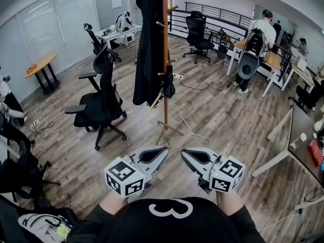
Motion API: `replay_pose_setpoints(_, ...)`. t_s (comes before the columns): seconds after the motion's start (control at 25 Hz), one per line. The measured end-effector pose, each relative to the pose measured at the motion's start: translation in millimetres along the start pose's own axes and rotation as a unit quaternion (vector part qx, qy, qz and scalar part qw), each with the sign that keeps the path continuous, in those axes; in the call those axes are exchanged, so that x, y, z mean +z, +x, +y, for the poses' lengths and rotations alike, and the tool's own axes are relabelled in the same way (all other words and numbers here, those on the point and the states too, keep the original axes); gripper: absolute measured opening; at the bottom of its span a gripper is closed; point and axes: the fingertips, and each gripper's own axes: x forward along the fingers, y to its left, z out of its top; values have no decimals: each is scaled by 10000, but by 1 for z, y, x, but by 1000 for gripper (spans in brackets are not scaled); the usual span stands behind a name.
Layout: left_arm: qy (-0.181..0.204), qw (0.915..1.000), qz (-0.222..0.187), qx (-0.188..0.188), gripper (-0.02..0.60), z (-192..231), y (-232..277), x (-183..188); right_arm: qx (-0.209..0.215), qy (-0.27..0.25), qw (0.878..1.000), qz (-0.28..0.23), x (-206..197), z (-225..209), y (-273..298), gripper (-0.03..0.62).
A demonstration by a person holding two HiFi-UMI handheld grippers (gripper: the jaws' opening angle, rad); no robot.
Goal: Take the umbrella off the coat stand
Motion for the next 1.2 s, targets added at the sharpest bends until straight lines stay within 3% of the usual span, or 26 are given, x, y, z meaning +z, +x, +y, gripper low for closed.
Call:
replay_pose_setpoints(0.32, 42, 10000, 54, -3, 17, 10, 43, 2, 60, 37, 10000, -2, 3, -40, -3, 25)
replay_pose_setpoints(0.8, 209, 9997, -71, 63, 17, 14, 110, 16, -241, 256, 9991, -215, 19, -119, -30, 26)
replay_pose_setpoints(1.2, 417, 9991, 102, 1, 17, 7, 149, 12, -176, 221, 9991, -313, 18, -145, -51, 26)
